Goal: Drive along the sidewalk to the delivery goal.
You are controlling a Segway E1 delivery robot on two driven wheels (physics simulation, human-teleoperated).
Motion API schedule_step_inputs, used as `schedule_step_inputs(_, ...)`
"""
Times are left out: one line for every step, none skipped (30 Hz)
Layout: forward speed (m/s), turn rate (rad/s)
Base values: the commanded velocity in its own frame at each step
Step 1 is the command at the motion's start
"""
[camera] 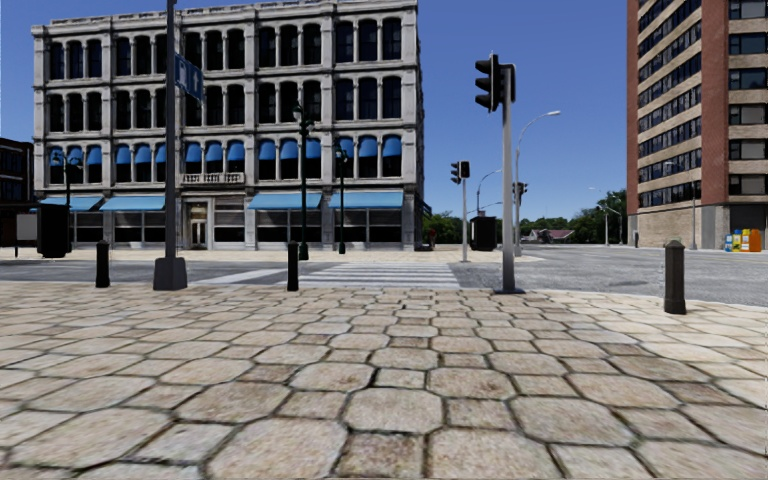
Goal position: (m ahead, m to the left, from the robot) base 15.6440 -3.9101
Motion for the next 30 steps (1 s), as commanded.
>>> schedule_step_inputs(2.0,0.16)
schedule_step_inputs(2.0,0.01)
schedule_step_inputs(2.0,0.0)
schedule_step_inputs(2.0,0.0)
schedule_step_inputs(2.0,0.0)
schedule_step_inputs(2.0,0.0)
schedule_step_inputs(2.0,0.0)
schedule_step_inputs(2.0,0.0)
schedule_step_inputs(2.0,0.0)
schedule_step_inputs(2.0,0.0)
schedule_step_inputs(2.0,0.0)
schedule_step_inputs(2.0,0.0)
schedule_step_inputs(2.0,0.0)
schedule_step_inputs(2.0,0.0)
schedule_step_inputs(2.0,0.0)
schedule_step_inputs(2.0,0.0)
schedule_step_inputs(2.0,0.0)
schedule_step_inputs(2.0,0.0)
schedule_step_inputs(2.0,0.0)
schedule_step_inputs(2.0,0.02)
schedule_step_inputs(2.0,0.08)
schedule_step_inputs(2.0,0.08)
schedule_step_inputs(2.0,0.09)
schedule_step_inputs(2.0,0.13)
schedule_step_inputs(2.0,0.15)
schedule_step_inputs(2.0,0.17)
schedule_step_inputs(2.0,0.17)
schedule_step_inputs(2.0,0.18)
schedule_step_inputs(2.0,0.18)
schedule_step_inputs(2.0,0.19)
